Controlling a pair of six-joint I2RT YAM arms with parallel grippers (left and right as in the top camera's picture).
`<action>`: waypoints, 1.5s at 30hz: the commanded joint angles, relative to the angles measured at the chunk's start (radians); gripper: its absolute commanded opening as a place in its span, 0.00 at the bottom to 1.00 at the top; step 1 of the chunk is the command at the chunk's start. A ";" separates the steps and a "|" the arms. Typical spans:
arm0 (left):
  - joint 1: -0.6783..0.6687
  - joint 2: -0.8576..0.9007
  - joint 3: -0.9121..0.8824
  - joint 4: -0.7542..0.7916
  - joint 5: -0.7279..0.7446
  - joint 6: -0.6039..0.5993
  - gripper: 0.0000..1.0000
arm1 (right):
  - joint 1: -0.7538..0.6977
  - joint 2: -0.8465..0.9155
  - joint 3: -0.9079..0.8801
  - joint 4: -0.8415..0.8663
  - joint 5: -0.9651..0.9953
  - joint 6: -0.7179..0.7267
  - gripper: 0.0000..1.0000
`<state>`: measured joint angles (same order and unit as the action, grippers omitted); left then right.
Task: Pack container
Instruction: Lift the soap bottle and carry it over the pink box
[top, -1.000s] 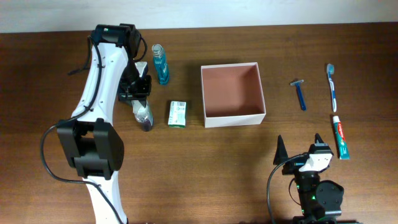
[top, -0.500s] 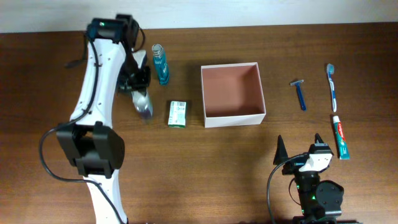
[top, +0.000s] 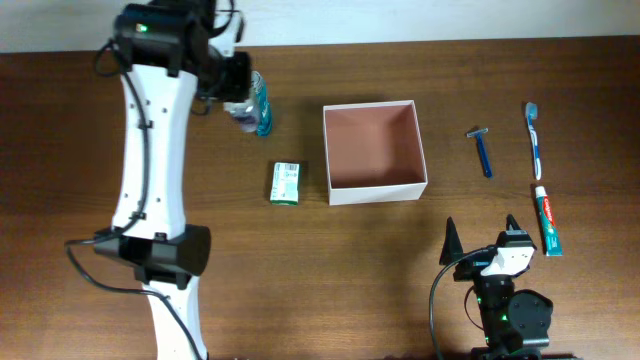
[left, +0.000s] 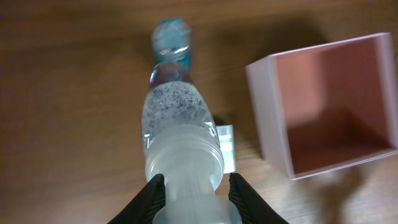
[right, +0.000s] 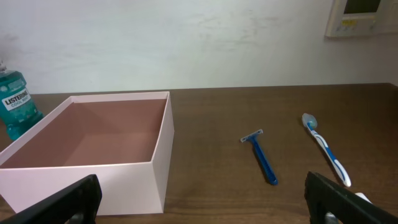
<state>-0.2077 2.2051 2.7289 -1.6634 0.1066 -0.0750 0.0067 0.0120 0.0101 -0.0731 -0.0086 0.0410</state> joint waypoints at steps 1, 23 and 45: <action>-0.061 -0.012 0.039 0.038 0.048 -0.001 0.01 | -0.008 -0.008 -0.005 -0.005 -0.010 -0.007 0.99; -0.225 0.024 -0.023 0.482 0.081 -0.035 0.02 | -0.008 -0.008 -0.005 -0.005 -0.010 -0.007 0.99; -0.266 0.192 -0.028 0.550 0.077 -0.052 0.06 | -0.008 -0.008 -0.005 -0.005 -0.009 -0.008 0.99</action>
<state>-0.4732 2.3962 2.6888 -1.1240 0.1761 -0.1173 0.0067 0.0120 0.0101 -0.0731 -0.0086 0.0406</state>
